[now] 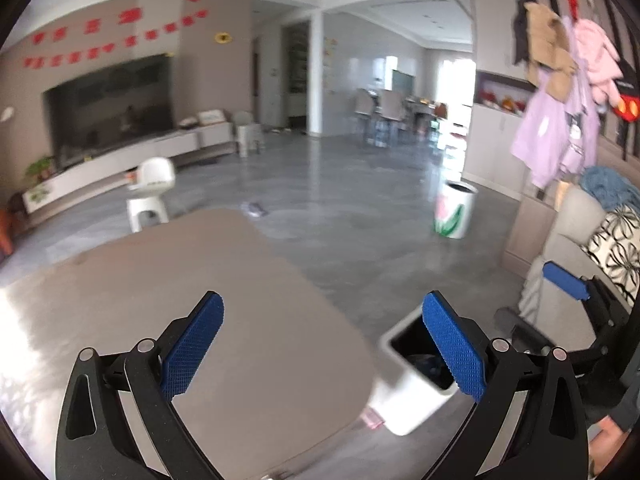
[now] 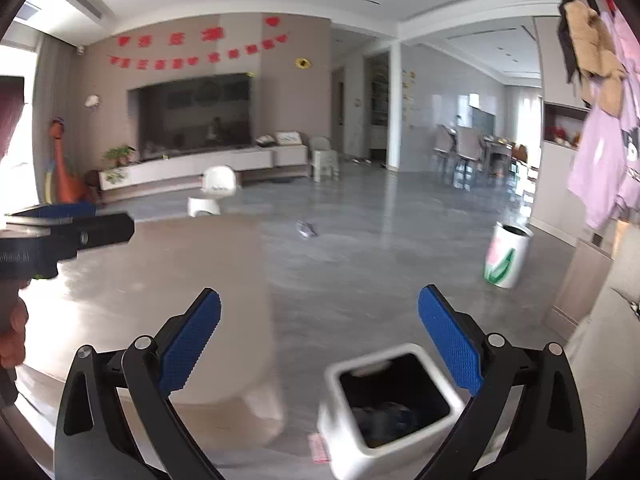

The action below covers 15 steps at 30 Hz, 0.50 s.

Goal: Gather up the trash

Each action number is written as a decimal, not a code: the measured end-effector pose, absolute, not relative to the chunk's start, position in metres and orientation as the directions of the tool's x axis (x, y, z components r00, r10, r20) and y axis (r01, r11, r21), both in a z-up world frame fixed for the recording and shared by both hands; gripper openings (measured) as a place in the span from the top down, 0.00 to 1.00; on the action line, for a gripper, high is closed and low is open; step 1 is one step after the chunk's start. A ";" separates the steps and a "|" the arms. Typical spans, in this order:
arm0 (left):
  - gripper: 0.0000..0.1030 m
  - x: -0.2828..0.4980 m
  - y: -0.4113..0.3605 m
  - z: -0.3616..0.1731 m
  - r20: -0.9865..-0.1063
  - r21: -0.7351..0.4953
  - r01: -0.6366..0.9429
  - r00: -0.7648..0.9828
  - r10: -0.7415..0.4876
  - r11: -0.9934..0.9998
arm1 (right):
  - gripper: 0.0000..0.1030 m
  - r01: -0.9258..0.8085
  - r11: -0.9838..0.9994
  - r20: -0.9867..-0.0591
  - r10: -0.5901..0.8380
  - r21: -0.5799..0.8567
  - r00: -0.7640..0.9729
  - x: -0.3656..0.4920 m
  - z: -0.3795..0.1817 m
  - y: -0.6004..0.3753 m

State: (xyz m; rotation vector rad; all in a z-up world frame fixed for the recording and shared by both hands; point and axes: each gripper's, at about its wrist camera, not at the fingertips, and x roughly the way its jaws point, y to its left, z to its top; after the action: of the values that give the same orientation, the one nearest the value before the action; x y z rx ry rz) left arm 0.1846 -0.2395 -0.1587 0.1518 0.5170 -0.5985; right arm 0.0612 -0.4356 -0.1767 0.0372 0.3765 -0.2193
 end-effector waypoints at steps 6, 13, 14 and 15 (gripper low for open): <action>0.05 0.166 -0.155 -0.137 -0.481 0.077 0.406 0.815 -0.323 0.910 | 0.05 0.089 0.995 -0.354 -0.097 -0.041 0.930 0.075 -0.150 -0.350; 0.05 0.136 -0.064 -0.117 -0.453 0.088 0.266 0.869 -0.199 0.960 | 0.05 -0.043 0.999 -0.340 0.035 -0.015 0.940 0.089 -0.127 -0.258; 0.05 0.134 -0.055 -0.115 -0.447 0.097 0.242 0.877 -0.175 0.965 | 0.05 -0.057 0.998 -0.343 0.051 -0.006 0.938 0.092 -0.126 -0.248; 0.05 0.133 -0.043 -0.113 -0.443 0.106 0.215 0.884 -0.148 0.971 | 0.05 -0.072 0.997 -0.346 0.070 0.008 0.935 0.094 -0.125 -0.238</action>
State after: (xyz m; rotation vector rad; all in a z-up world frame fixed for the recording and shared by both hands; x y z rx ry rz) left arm 0.1327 -0.0427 -0.1133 0.1538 0.4479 -0.1897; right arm 0.0936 -0.2382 -0.1249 -0.0051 0.3538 0.0724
